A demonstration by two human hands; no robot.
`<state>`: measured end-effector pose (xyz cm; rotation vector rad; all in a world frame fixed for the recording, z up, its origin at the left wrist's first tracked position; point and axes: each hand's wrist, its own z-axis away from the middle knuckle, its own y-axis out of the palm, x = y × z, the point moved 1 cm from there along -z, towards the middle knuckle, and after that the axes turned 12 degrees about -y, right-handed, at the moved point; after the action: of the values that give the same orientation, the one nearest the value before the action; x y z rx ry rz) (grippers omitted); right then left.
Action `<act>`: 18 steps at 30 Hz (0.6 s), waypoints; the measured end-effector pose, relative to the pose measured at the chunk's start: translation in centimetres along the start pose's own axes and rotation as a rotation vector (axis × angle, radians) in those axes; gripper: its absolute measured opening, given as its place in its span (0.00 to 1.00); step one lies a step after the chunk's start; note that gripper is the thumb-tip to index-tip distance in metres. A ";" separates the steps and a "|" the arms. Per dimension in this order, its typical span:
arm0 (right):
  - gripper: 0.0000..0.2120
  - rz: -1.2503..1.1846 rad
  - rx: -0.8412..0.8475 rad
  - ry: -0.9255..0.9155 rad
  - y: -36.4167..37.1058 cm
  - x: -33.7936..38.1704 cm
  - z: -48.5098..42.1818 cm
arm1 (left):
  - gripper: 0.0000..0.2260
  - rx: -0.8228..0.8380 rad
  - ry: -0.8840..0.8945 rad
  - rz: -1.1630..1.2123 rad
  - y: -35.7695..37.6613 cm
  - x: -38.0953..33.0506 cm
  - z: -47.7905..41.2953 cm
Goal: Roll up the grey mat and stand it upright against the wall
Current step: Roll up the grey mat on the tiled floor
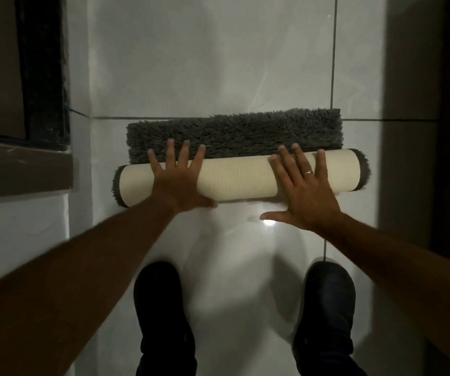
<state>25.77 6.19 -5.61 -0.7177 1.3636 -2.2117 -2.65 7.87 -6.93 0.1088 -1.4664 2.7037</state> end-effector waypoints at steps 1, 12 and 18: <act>0.57 0.015 0.024 0.014 -0.2 -0.5 -0.7 | 0.61 -0.031 0.022 -0.013 -0.7 0.2 -0.9; 0.41 -0.133 0.095 -0.045 -1.7 -2.8 -3.2 | 0.38 -0.141 0.084 -0.061 -1.2 -0.9 1.1; 0.45 -0.407 0.400 0.009 0.9 0.1 0.6 | 0.44 0.258 0.280 -0.129 -0.3 -0.1 1.8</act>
<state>26.17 5.30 -6.17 -0.8896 0.7817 -2.6913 -2.42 6.49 -5.73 -0.1521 -0.9988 2.6563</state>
